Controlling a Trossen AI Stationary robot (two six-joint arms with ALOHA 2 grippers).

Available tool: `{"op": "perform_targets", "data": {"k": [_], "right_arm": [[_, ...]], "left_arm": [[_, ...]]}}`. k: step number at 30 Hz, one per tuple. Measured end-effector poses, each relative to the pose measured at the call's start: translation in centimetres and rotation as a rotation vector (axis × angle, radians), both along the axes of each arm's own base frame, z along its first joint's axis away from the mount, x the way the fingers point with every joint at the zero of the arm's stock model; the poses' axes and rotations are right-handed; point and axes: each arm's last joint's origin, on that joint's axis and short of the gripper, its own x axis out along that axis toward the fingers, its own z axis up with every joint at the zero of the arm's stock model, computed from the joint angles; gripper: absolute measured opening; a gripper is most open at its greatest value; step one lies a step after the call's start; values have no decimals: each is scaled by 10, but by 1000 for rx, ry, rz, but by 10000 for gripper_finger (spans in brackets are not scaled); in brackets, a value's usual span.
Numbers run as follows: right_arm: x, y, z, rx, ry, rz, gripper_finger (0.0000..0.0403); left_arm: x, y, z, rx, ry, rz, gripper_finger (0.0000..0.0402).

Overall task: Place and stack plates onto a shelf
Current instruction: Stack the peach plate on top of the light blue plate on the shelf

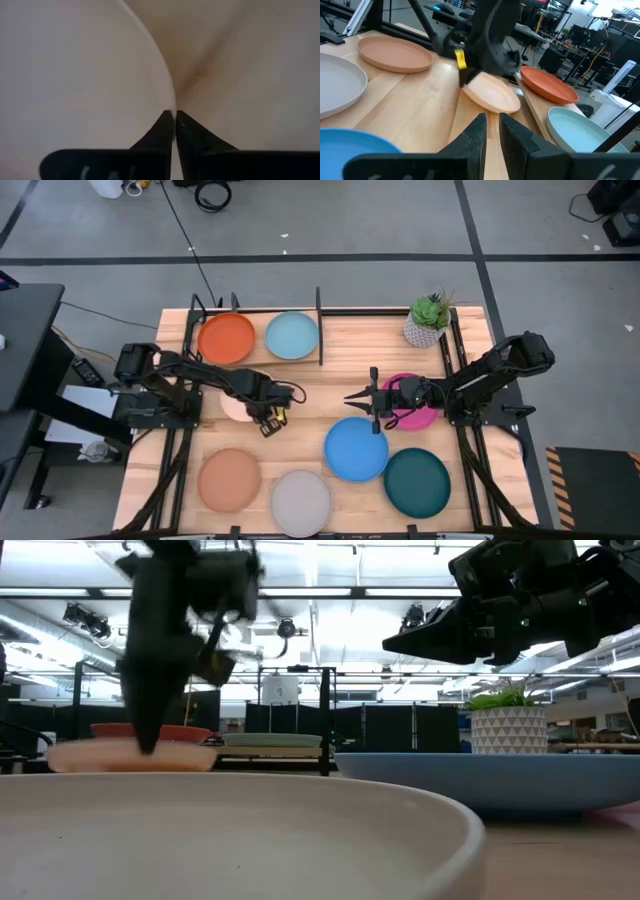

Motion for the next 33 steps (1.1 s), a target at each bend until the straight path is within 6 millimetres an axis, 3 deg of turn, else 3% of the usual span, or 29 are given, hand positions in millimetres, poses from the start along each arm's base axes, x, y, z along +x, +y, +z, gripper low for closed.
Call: {"op": "perform_targets", "data": {"k": [6,10,13,17,24,28,33], "right_arm": [[0,0,-1,-1,9,0,58],[0,0,-1,-1,9,0,58],[0,0,-1,-1,9,0,58],[0,0,-1,-1,7,0,58],[0,0,-1,0,6,0,58],[0,0,-1,-1,9,0,58],[0,0,-2,-2,19,0,58]], "left_arm": [[28,-17,55,-87,-147,-162,16],[39,-18,94,63,-232,-254,16],[42,-9,110,220,-247,-321,16],[45,12,110,338,-227,-404,16],[51,73,94,444,-110,-419,16],[59,103,78,458,-72,-458,16],[71,126,51,464,-11,-566,16]]}}
